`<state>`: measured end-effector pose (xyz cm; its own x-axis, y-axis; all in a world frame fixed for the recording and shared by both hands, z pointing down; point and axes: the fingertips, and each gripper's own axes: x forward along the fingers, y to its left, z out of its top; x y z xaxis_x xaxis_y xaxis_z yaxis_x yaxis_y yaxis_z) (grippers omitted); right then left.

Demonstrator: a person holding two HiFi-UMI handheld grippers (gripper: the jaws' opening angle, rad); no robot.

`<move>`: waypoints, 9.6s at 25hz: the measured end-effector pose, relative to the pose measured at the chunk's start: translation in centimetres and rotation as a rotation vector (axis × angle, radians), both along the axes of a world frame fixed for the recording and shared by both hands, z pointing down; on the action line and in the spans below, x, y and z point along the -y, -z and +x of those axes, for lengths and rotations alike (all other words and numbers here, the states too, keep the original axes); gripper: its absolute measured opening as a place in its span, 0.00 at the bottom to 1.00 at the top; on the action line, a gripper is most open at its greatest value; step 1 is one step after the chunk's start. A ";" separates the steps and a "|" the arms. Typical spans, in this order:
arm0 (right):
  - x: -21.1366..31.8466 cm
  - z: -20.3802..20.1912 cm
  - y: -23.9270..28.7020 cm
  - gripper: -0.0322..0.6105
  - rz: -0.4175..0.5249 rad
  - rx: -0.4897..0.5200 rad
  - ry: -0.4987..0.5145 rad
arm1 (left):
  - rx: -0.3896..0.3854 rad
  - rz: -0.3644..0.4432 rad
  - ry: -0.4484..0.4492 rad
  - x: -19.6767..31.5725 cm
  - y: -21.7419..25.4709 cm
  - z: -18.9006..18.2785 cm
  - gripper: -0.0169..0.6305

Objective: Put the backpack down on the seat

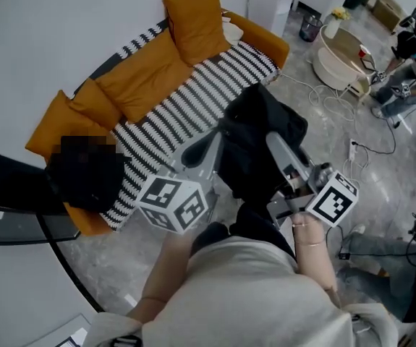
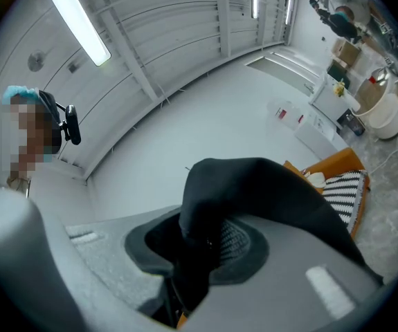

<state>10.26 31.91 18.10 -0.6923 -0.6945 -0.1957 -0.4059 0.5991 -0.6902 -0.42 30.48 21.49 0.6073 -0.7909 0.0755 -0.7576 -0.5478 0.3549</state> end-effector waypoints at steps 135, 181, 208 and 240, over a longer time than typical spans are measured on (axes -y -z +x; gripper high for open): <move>75.4 -14.4 -38.2 0.21 -0.499 -0.251 0.269 | -0.081 -0.592 0.285 68.9 -36.1 -11.7 0.04; 76.6 -20.5 -44.2 0.38 -0.480 -0.247 0.312 | -0.112 -0.639 0.298 70.7 -42.5 -14.2 0.04; 72.1 -18.2 -30.5 0.22 -0.248 -0.148 0.422 | -0.063 -0.489 0.224 69.0 -30.8 -10.9 0.04; 67.8 -14.6 -8.7 0.05 -0.046 -0.165 0.293 | -0.037 -0.220 0.073 66.4 -8.5 -6.5 0.04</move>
